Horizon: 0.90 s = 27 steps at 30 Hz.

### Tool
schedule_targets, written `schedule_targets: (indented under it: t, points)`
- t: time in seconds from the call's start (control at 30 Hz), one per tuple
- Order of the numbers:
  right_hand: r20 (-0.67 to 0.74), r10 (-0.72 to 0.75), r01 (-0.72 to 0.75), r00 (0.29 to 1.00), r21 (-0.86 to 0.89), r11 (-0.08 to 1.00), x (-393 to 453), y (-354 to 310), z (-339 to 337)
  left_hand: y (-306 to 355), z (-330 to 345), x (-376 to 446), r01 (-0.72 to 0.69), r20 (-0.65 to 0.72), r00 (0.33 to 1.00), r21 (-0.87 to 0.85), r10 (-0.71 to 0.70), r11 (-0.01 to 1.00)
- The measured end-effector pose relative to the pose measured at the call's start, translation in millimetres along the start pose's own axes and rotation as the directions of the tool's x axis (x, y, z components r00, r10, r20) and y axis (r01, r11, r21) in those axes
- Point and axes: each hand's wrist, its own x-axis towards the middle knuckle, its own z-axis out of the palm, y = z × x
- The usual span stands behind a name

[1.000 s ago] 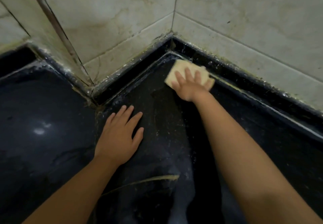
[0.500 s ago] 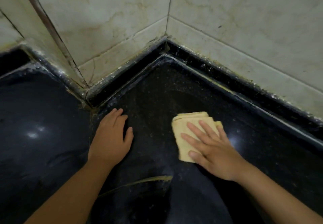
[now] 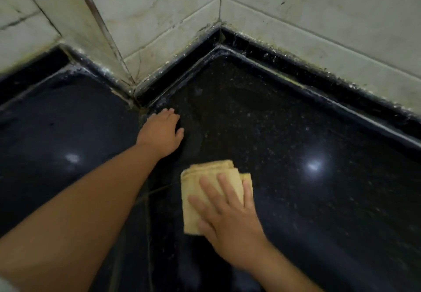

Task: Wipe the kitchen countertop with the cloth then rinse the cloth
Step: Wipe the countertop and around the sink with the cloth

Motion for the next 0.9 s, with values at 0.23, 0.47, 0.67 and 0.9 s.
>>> schedule_targets:
  t: [0.23,0.47,0.67,0.9]
  points:
    - [0.094,-0.041,0.043,0.995,-0.012,0.999,-110.0,19.2,10.6,-3.2,-1.5,-59.4,-0.052,-0.025,0.998,0.022,0.052,0.998]
    - [0.204,0.456,-0.474,0.866,0.048,0.879,17.8,12.8,-28.0,-53.2,15.6,-113.2,0.013,-0.064,0.998,-0.05,-0.016,0.999]
    - [0.077,0.024,-0.021,0.997,-0.038,0.999,38.5,-92.0,0.5,-97.0,4.7,-105.6,0.169,-0.027,0.985,0.042,-0.168,0.985]
    - [0.118,-0.008,0.024,0.993,-0.141,0.99,-39.1,-8.1,3.4,-130.4,-17.1,-79.7,0.22,0.051,0.974,0.039,-0.222,0.975]
